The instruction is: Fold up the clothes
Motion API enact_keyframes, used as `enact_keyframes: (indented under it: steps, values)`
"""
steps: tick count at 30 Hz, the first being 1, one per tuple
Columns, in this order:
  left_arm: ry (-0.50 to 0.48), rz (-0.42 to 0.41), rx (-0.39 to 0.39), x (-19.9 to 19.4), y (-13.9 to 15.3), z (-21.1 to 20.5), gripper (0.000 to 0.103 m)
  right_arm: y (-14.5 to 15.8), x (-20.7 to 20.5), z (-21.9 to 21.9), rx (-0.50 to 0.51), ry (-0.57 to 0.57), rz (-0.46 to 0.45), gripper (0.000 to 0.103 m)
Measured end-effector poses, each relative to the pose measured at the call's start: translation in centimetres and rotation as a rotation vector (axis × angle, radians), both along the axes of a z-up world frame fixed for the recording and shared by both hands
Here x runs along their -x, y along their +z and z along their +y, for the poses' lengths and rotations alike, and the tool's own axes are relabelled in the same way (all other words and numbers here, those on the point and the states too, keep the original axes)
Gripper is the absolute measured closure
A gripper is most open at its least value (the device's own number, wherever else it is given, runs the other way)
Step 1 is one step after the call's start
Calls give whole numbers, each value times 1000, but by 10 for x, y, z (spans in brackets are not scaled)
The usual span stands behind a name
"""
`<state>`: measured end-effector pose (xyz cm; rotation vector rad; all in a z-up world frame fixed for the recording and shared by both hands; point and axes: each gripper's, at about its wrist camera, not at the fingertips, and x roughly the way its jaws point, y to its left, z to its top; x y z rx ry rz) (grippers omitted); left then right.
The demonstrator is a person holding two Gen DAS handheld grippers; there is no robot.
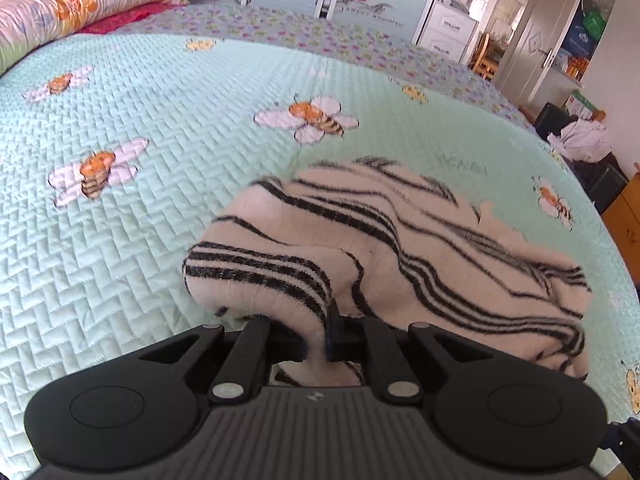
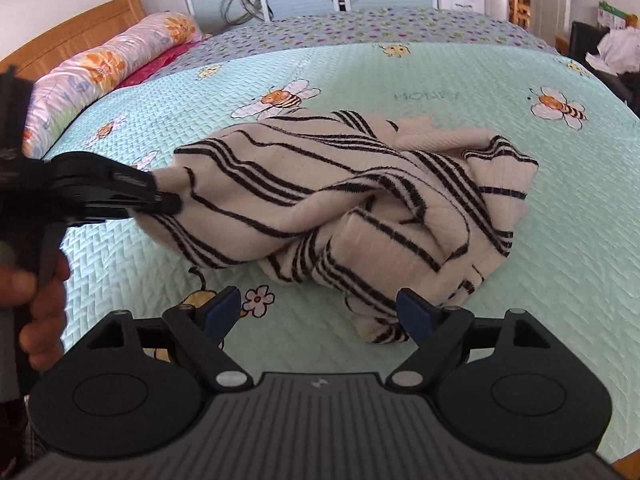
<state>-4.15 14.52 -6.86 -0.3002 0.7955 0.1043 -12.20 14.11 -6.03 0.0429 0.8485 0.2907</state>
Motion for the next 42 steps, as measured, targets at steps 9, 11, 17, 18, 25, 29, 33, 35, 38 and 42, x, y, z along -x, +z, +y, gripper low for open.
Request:
enact_keyframes:
  steps: [9,11,17,18,25,29,33,35,38,42]
  values:
    - [-70,-92,-30,-21,40,-18,96,-42,-3,-2,305,-71,-144,19]
    - [-81,-106,-32,-19,42,-24,96,-54,-13,-5,264,-74,-139,19]
    - [-53,-83,-24,-7,32,-22,96,-75,-40,-31,75,-127,-177,34]
    - [-46,-78,-20,-4,30,-20,96,-73,-38,-35,64,-136,-189,41]
    - [0,-130,-26,25,43,-5,96,-37,3,-30,156,-51,-416,79]
    - [32,-201,-25,46,67,9,96,3,15,-26,231,-26,-572,80]
    - [53,-290,-31,61,103,22,96,48,22,-23,268,10,-720,82]
    - [56,-340,-35,70,124,26,96,74,23,-23,251,24,-785,86]
    - [66,-429,-33,86,158,34,96,111,22,-25,198,38,-849,86]
    - [82,-496,-48,91,189,44,96,148,16,-22,153,56,-902,86]
